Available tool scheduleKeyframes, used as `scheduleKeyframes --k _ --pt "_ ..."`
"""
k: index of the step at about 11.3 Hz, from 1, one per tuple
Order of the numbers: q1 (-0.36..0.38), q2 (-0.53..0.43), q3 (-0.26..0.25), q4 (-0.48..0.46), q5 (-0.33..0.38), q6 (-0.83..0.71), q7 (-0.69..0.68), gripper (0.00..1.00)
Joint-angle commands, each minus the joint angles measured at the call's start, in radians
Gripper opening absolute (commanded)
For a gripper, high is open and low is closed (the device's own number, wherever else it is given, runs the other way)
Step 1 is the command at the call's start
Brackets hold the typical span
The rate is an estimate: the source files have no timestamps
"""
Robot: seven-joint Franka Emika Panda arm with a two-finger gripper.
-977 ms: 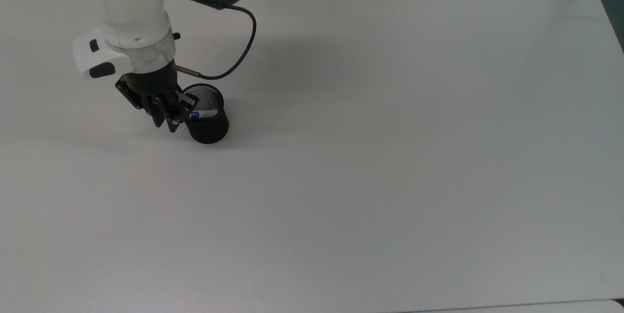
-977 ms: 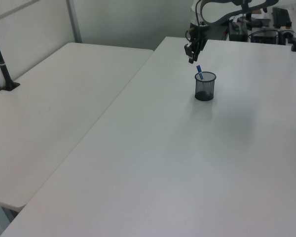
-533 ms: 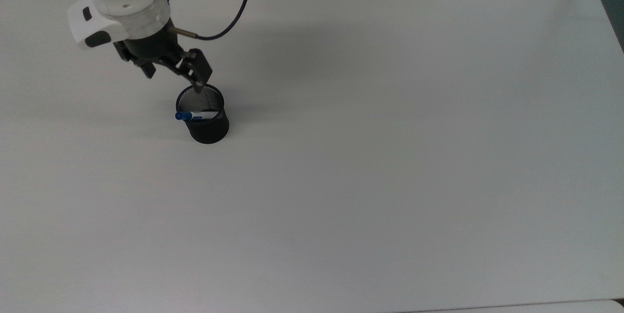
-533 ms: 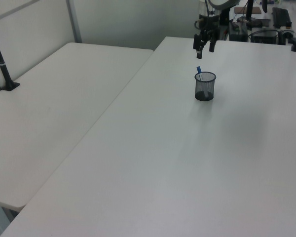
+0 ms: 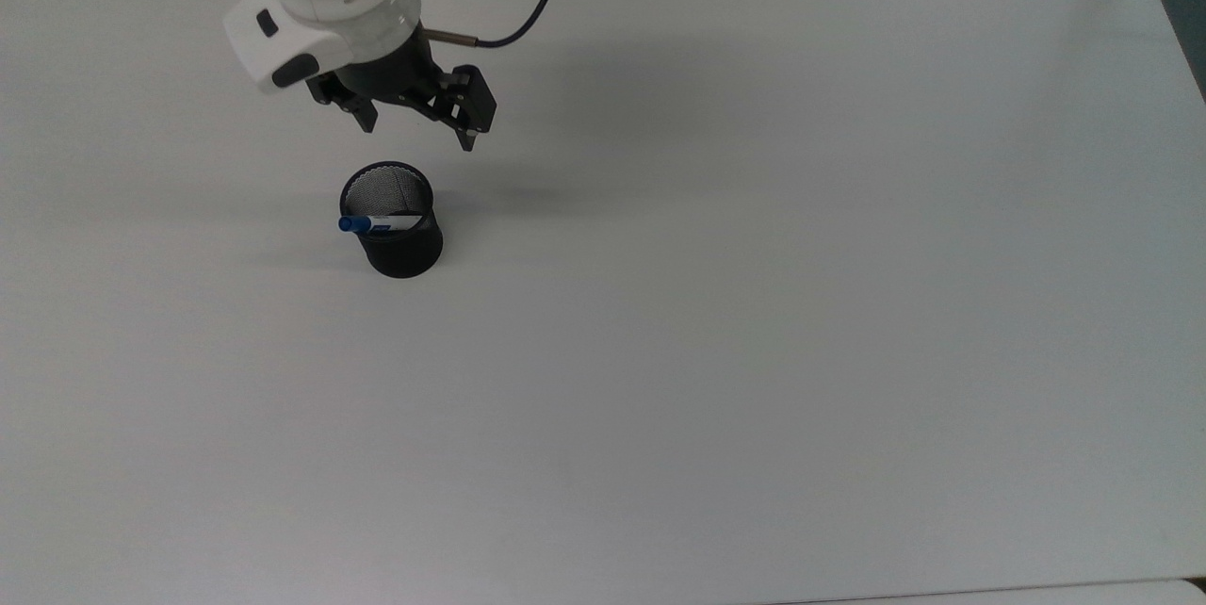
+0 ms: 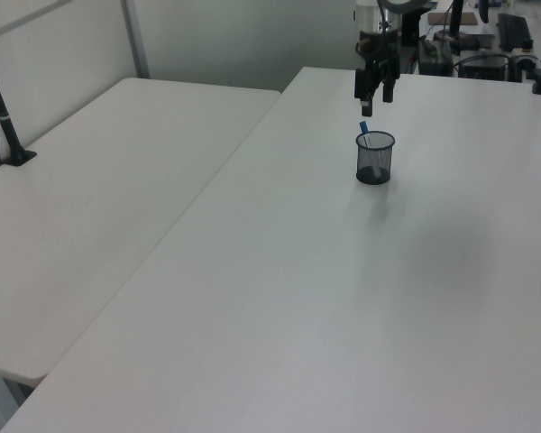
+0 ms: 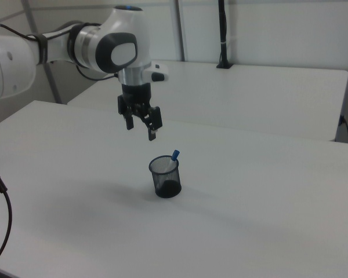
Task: Insert the marker
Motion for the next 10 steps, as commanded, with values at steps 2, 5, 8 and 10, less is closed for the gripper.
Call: scheduleKeyframes --k 2,5,8,10 --pt "0.016 -0.146 -0.007 -0.024 -0.005 -0.106 -0.016 1.0" --pt "0.01 -0.172 -0.013 -0.026 -0.028 -0.108 -0.005 1.0" --pt "0.001 -0.196 -0.016 -0.026 -0.03 -0.108 -0.005 1.0" --pt "0.0 -0.197 -0.019 -0.026 -0.03 -0.108 -0.004 1.0"
